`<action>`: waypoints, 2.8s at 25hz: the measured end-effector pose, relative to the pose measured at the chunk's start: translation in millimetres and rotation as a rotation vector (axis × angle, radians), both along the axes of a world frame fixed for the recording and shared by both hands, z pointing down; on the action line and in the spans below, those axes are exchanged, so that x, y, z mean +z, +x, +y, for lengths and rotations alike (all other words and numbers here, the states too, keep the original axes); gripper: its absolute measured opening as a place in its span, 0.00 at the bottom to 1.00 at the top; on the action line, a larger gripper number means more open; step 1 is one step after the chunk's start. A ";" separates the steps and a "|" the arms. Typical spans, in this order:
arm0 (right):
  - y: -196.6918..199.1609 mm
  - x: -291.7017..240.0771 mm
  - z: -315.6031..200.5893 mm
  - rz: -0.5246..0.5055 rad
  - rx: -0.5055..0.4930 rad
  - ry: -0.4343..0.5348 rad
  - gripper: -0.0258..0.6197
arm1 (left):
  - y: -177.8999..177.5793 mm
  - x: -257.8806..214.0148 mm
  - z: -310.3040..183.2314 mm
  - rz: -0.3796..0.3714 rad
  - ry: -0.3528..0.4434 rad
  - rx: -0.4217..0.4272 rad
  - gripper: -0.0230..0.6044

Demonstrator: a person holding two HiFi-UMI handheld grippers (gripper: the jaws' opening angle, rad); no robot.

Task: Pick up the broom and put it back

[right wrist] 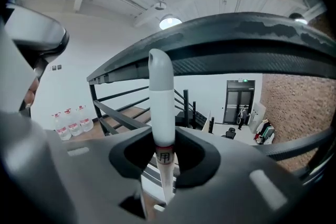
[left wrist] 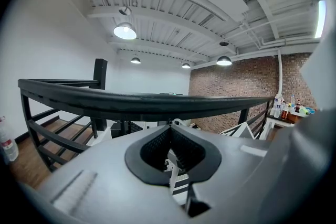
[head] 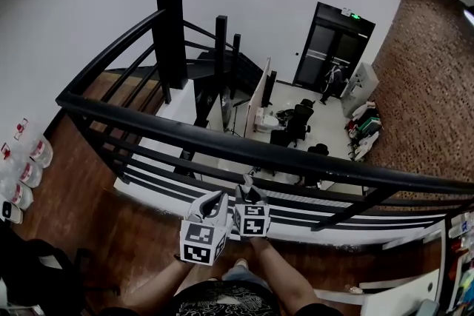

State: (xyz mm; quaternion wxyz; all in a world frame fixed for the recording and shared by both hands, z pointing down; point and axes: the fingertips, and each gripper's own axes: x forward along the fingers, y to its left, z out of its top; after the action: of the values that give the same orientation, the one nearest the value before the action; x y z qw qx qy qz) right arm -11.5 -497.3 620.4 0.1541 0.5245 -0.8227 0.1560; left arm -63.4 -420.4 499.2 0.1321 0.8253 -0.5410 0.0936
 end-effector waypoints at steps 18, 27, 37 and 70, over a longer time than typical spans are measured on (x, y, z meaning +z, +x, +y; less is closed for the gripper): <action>-0.3 8.1 -38.1 0.012 -0.001 -0.018 0.18 | -6.5 3.5 -26.2 0.002 -0.006 -0.045 0.04; 2.9 2.0 -35.4 0.010 0.002 -0.002 0.19 | -10.1 3.7 -19.6 -0.002 -0.004 -0.046 0.04; 11.2 -8.9 -11.9 0.023 0.021 0.025 0.22 | -12.4 2.6 9.7 -0.003 -0.001 -0.028 0.04; 25.9 -149.4 212.2 -0.064 0.018 0.275 0.05 | 15.8 -15.4 140.7 0.110 0.040 0.023 0.04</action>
State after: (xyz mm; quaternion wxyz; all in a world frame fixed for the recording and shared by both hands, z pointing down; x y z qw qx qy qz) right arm 14.4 -285.0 471.0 0.0531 0.5430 -0.8360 0.0596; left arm -47.6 -279.7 483.8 0.1442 0.8377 -0.5254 0.0388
